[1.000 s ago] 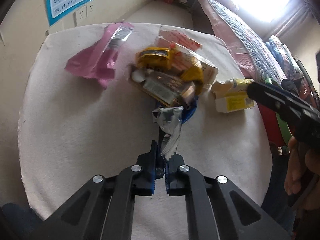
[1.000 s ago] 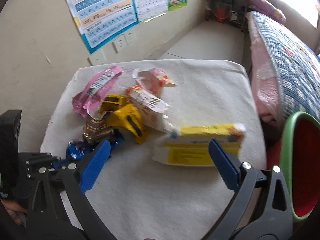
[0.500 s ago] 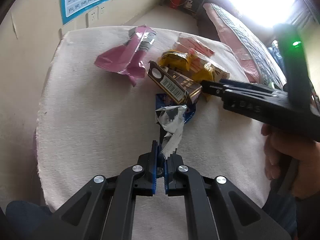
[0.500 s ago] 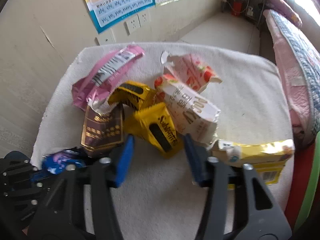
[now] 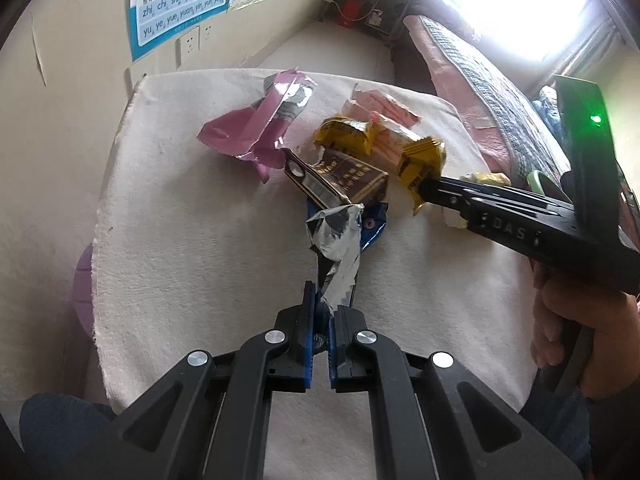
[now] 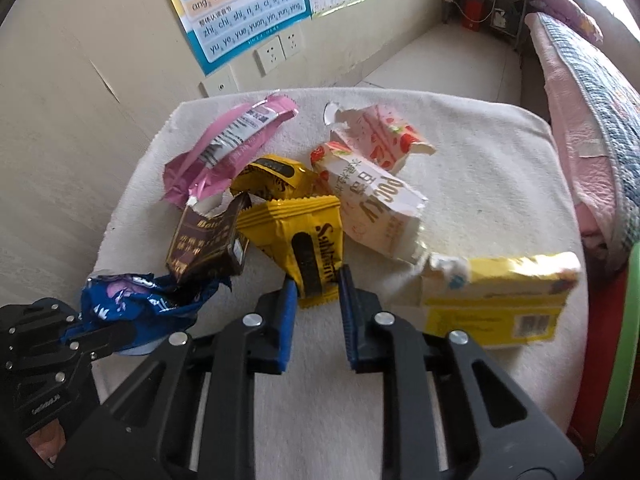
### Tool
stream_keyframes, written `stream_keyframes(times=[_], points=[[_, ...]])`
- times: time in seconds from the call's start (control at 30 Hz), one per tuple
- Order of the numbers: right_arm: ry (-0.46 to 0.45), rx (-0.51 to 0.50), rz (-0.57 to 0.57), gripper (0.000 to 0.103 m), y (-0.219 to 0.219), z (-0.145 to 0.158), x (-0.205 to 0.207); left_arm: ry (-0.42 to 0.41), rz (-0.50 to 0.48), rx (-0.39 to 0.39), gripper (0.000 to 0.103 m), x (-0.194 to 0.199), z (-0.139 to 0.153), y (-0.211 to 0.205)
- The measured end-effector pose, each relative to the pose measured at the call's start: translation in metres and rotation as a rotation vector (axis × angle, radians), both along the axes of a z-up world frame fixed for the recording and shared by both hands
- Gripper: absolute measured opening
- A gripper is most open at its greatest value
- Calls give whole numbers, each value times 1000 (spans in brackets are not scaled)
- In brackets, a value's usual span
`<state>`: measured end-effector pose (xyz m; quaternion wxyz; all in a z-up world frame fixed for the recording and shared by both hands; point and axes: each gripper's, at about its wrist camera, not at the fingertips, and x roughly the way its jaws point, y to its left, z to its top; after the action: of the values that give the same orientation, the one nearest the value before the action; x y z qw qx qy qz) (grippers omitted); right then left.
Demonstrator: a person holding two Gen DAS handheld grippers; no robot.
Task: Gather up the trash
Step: 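Grasp a silver-blue wrapper with the left tool while the right tool grasps a yellow Sunbites bag, then carry the silver wrapper and yellow bag over the red bin and open both tools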
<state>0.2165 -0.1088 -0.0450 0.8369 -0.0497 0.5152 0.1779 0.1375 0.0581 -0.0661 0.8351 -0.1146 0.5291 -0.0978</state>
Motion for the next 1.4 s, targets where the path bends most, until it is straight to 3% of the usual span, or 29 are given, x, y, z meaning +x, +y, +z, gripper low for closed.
stream_keyframes(times=[0.6, 1.03, 1.4], points=[[-131, 60, -86, 20, -65, 66, -47, -84, -82, 20, 2, -33, 48, -49], [-201, 88, -212, 20, -139, 97, -61, -164, -177, 38, 2, -7, 87, -105], [-246, 69, -351, 20, -224, 117, -72, -205, -290, -5, 2, 20, 112, -182]])
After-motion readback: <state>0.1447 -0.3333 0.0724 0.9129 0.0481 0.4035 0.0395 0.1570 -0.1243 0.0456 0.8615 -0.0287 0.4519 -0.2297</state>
